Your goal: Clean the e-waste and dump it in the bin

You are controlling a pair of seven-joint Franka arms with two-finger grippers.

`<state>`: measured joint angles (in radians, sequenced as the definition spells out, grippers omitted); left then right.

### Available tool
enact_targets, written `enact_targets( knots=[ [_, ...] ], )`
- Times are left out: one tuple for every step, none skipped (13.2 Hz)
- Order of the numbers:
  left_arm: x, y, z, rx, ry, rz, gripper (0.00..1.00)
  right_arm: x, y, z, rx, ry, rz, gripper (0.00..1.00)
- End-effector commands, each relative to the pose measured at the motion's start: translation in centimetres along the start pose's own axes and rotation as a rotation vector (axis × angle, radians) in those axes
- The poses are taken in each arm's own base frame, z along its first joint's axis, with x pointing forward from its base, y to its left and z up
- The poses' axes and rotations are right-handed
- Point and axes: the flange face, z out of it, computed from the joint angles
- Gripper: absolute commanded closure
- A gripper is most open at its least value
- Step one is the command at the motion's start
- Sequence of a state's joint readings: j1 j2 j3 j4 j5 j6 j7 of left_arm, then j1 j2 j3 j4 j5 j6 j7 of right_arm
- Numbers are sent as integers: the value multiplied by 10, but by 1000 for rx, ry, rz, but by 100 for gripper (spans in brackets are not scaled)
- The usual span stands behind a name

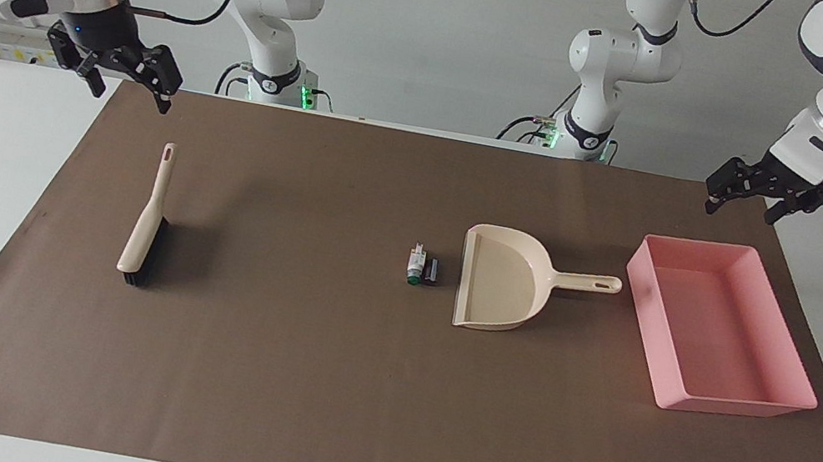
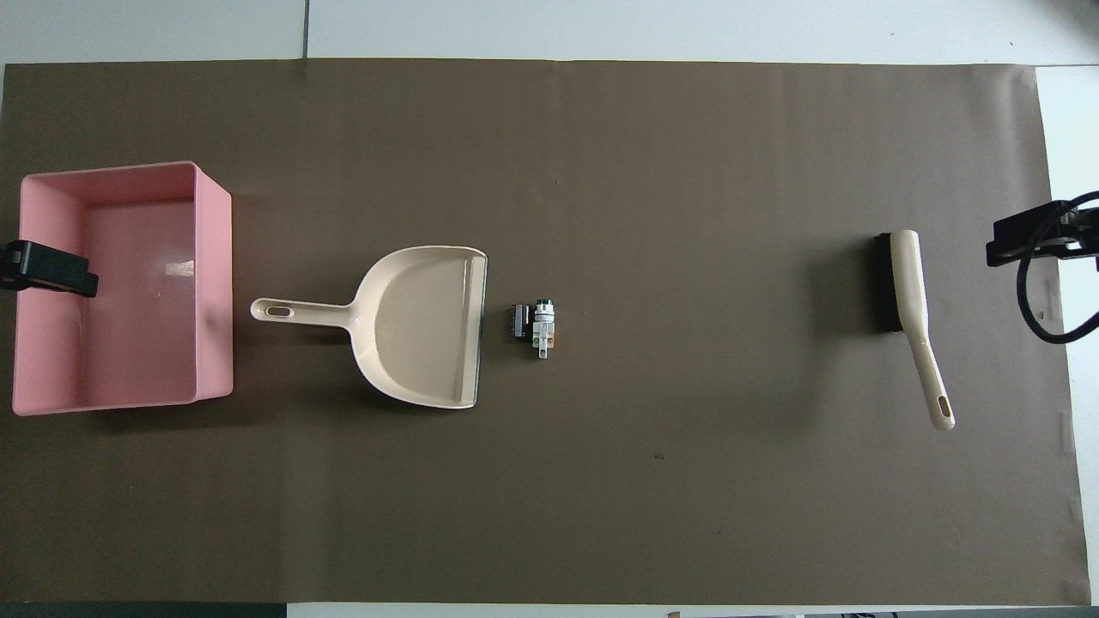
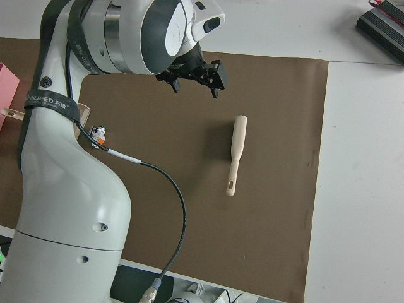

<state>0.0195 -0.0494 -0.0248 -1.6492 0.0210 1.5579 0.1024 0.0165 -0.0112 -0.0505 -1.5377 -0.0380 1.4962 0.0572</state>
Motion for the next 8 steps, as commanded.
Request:
enact_targets(
  knots=[
    [-1,0,-9,18,36,-8,1,1,2,-1,13,-10,3,0],
    [-1,1,-11,24,37,-4,1,0,1,-1,19,-14,3,0],
    [-1,2,-11,32,38,2,1,1,1,-1,19,-9,4,0],
    [-1,3,-11,33,38,2,1,2,-1,-1,21,-2,4,0],
    [-1,6,-11,34,38,7,1,3,-5,-1,23,9,5,0],
    [-1,6,-10,34,30,7,1,3,-6,-1,24,12,8,0],
    [-1,5,-11,34,36,7,1,2,-5,-2,26,7,10,0],
    [-1,5,-11,33,38,7,1,2,-5,-2,26,7,10,0]
  ],
)
